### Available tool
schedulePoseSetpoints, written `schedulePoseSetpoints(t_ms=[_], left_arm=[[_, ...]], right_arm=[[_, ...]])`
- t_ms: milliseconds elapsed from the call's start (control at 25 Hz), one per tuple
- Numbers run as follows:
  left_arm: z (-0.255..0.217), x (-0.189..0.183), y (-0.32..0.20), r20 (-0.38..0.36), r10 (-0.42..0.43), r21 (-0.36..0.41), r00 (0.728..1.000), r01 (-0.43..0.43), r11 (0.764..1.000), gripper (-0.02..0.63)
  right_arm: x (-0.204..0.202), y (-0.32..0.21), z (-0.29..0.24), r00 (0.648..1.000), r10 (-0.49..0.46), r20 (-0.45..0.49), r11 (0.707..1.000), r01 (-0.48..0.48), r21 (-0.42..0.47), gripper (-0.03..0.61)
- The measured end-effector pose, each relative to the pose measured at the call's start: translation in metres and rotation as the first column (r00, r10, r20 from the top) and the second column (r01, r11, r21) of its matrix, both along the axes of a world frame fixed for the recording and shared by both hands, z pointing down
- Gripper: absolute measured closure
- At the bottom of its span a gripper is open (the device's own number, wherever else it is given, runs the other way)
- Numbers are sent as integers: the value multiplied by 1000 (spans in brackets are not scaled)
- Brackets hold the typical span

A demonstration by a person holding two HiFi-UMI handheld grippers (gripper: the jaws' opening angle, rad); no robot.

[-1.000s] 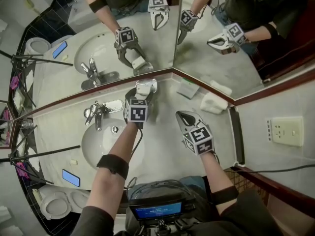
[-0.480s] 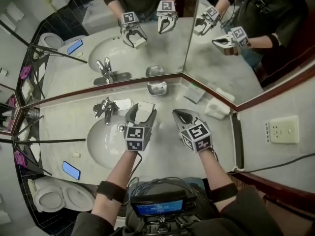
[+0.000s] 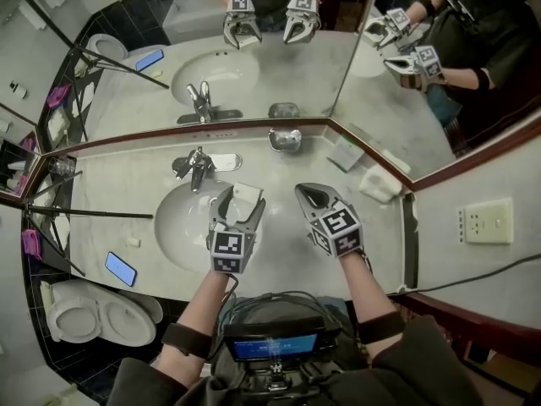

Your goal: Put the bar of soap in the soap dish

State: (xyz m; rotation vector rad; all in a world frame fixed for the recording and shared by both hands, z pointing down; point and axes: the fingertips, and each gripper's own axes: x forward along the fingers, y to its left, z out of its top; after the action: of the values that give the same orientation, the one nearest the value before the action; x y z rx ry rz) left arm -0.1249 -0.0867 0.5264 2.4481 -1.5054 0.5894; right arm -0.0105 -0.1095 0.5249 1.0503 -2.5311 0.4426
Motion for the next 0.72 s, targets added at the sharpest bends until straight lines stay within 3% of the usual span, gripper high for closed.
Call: schedulePoseSetpoints(t_ms=[360,720], left_arm=[[29,43,-3,37,117,-54,992,-115,992,288],[110,109,-25,49,223,-192,974,-210,959,288]], right_arm=[[25,12,21,999,19,-49,999,-20,-30,558],[64,22,58,993,65,-98,990,-77,-117,558]])
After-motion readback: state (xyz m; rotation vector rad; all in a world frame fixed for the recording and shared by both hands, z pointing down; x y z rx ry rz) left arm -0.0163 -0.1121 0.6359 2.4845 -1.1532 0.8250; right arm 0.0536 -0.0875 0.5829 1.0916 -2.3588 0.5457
